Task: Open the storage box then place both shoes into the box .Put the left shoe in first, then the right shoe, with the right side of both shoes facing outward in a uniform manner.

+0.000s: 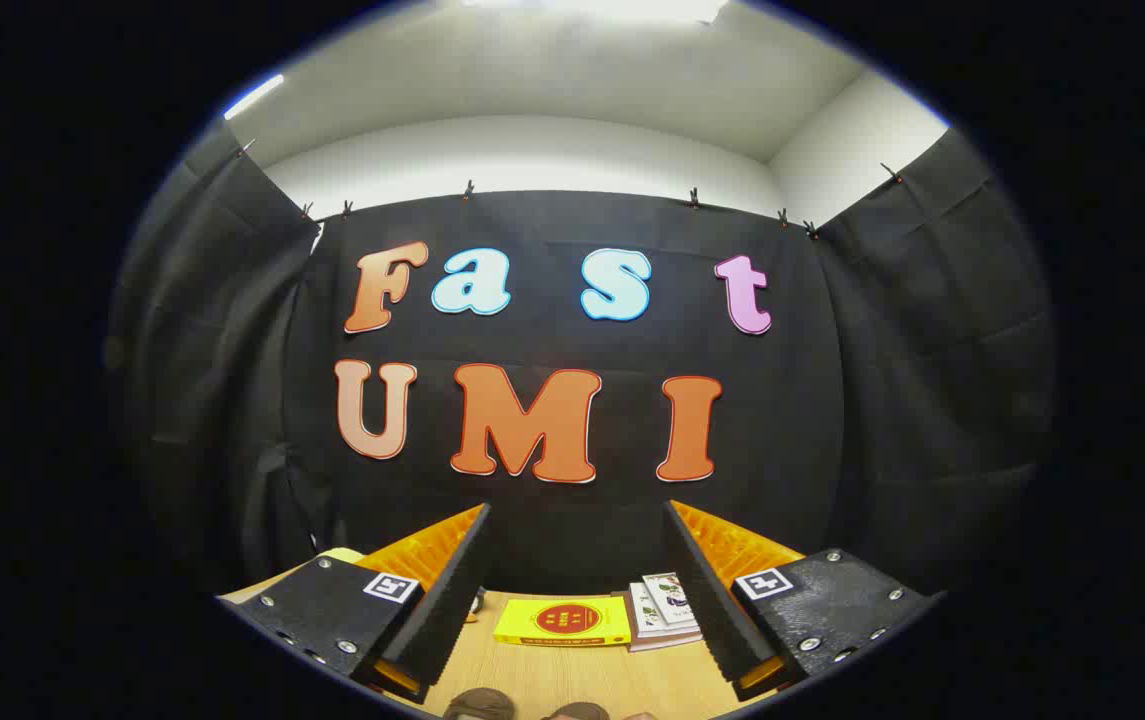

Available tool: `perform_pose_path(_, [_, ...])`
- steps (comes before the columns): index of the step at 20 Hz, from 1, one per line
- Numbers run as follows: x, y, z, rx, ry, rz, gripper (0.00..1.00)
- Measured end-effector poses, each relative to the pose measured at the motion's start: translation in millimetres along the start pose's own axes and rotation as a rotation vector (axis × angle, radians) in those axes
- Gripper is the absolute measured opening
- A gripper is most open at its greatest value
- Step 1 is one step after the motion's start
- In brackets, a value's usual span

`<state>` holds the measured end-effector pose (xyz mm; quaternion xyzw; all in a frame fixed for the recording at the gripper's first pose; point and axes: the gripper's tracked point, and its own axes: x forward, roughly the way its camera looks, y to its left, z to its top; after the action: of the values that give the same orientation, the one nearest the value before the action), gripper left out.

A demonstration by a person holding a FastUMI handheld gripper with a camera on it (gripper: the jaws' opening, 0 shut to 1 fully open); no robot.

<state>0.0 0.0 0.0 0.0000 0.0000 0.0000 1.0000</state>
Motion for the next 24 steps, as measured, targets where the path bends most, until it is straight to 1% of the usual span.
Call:
perform_pose_path(5, [-1,15,3,0.009,0.002,0.031,0.99])
perform_pose_path(8, [0,27,2,0.04,0.014,0.067,0.99])
perform_pose_path(10, [0,36,-7,0.054,0.043,0.09,0.99])
perform_pose_path(14, [0,53,-29,0.123,0.115,0.136,0.99])
perform_pose_path(16, [-2,64,-46,0.158,0.169,0.163,0.99])
perform_pose_path(19, [-13,90,-82,0.244,0.305,0.234,0.99])
perform_pose_path(24, [-28,134,-132,0.323,0.471,0.35,0.98])
